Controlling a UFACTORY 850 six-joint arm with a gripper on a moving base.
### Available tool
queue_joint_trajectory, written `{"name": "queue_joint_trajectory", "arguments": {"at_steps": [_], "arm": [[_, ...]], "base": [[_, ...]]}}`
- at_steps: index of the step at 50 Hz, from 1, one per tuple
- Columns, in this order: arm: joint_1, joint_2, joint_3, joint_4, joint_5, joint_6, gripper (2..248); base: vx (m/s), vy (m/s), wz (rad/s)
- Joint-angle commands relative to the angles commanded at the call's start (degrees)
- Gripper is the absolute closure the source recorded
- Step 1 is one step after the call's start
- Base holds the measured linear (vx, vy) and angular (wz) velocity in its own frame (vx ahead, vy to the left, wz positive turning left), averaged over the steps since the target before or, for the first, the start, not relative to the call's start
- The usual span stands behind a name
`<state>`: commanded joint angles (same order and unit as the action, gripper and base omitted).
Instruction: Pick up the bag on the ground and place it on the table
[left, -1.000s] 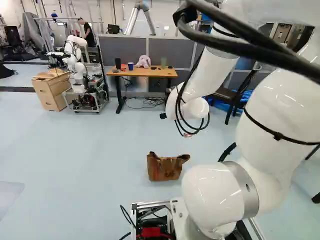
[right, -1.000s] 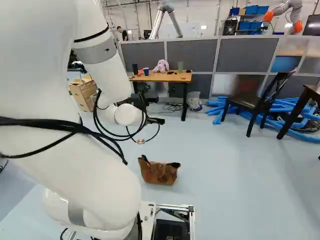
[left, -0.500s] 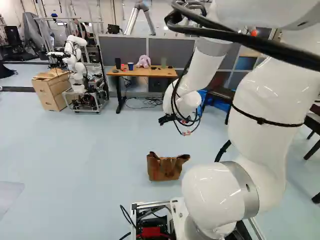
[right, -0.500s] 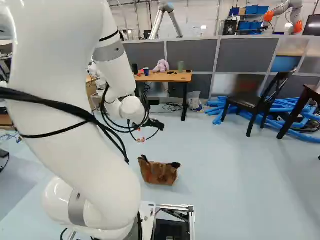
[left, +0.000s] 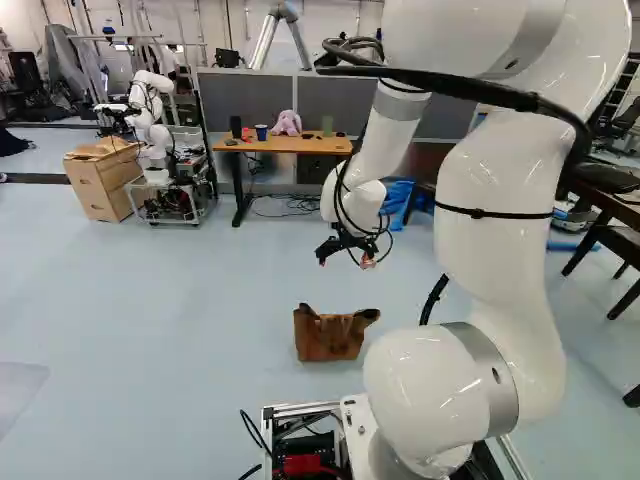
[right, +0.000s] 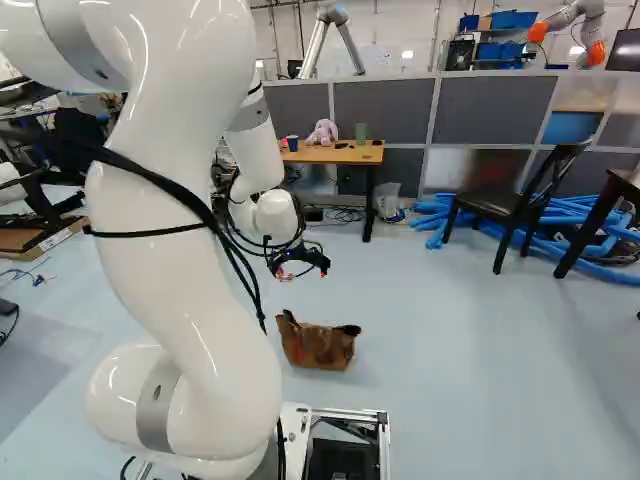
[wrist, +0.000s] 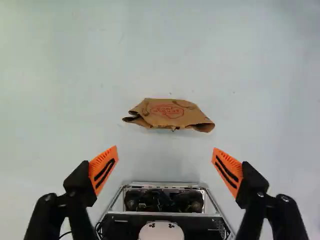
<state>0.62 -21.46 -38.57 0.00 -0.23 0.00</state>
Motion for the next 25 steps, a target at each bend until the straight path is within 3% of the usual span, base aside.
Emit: {"name": "queue_joint_trajectory", "arguments": {"at_steps": [25], "arm": [[-0.1,-9.9,-8.6,0.0,-1.6,0.0,3]], "base": [[0.0,0.0,0.0]]}}
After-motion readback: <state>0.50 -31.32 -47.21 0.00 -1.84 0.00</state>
